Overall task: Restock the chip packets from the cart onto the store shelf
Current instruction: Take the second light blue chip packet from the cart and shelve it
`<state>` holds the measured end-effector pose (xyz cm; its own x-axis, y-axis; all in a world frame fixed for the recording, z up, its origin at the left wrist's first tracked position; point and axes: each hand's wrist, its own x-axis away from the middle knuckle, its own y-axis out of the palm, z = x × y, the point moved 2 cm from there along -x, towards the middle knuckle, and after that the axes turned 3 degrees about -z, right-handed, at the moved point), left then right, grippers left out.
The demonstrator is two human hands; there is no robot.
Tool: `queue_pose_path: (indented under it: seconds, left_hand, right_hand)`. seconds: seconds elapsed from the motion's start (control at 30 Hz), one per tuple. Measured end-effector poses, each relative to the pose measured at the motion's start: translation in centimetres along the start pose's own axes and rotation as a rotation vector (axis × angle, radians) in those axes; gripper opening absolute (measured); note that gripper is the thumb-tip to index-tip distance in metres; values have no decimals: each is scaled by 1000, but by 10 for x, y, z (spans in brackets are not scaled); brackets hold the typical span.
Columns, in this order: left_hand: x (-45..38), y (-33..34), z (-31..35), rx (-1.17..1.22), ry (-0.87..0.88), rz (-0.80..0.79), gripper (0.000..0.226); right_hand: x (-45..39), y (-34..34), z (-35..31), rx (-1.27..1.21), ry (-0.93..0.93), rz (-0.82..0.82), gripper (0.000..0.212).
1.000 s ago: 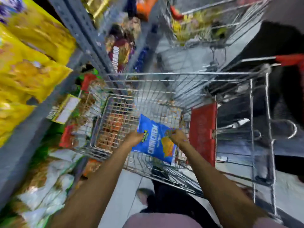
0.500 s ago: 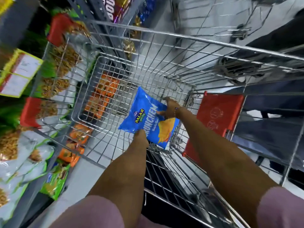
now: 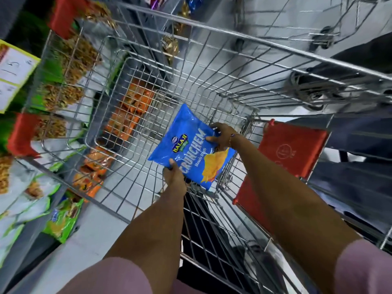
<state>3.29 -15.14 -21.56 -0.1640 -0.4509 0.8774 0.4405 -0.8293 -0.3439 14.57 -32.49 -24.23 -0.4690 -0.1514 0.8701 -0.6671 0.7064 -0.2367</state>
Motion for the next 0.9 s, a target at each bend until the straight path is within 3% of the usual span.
queue_pose_path:
  seconds: [0.27,0.47,0.57,0.73,0.9]
  left_hand:
    - [12,-11,60,-282,260,78,50]
    - [33,-41,129,-369,494,21,52]
    - [58,-60,174,-430,663,-43,35]
    - [125,-106,241,-392,927,-99,46]
    - [205,-175,283,-287,1168,-69,29]
  right_hand:
    - [20,0,-9,-223,-131,196,45]
    - [50,3,-43,-379,-308,307,38]
    - [75,0,-73,-525,-397,349,33]
    - [135,-19,-139,-594,-591,454,28]
    - [211,-43,-210,-543,-852,539,18]
